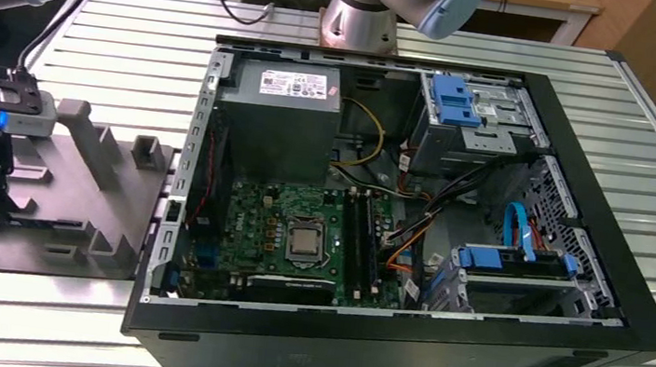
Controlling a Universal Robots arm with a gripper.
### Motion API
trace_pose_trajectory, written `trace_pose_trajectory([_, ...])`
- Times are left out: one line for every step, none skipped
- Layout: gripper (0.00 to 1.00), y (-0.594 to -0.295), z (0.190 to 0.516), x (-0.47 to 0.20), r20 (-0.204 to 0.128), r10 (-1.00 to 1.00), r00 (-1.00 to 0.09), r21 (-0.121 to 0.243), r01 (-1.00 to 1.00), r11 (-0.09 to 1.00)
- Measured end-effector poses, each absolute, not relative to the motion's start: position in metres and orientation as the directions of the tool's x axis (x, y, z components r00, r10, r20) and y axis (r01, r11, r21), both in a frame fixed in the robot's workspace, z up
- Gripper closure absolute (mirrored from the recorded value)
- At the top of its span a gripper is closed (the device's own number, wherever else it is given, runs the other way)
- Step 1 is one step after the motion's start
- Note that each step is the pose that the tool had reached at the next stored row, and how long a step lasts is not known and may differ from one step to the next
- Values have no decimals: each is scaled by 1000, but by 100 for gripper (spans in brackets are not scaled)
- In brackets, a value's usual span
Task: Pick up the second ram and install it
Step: 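Pick up the second ram and move it above second insertion slot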
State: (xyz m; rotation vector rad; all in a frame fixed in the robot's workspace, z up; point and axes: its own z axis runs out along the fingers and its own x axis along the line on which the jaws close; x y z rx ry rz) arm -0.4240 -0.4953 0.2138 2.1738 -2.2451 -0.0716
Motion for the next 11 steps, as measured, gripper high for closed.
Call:
trace_pose_trajectory([83, -495, 214, -424, -21, -999, -33, 44, -999, 32])
trace_pose_trajectory([76, -495, 214, -424, -21, -999, -33, 44, -999, 32])
trace_pose_trajectory([76, -495, 214, -424, -21, -999, -33, 44, -999, 32])
trace_pose_trajectory([76, -495, 213, -424, -21, -999, -30, 44, -999, 29])
trace_pose_trajectory([76, -495, 213, -424, -21, -1000, -23, 43, -999, 22])
trace_pose_trajectory([76, -495, 212, -424, -21, -1000, -14, 44, -999, 14])
trace_pose_trajectory([76, -495, 212, -424, -21, -1000, -7, 44, -999, 6])
trace_pose_trajectory([76, -495, 211, -424, -21, -1000, -3, 44, -999, 2])
trace_pose_trajectory([76, -495, 211, -424, -21, -1000, -1, 44, -999, 0])
trace_pose_trajectory([76, -495, 211, -424, -22, -1000, 0, 44, -999, -1])
trace_pose_trajectory([76, -495, 210, -425, -23, -1000, 2, 44, -999, -3])
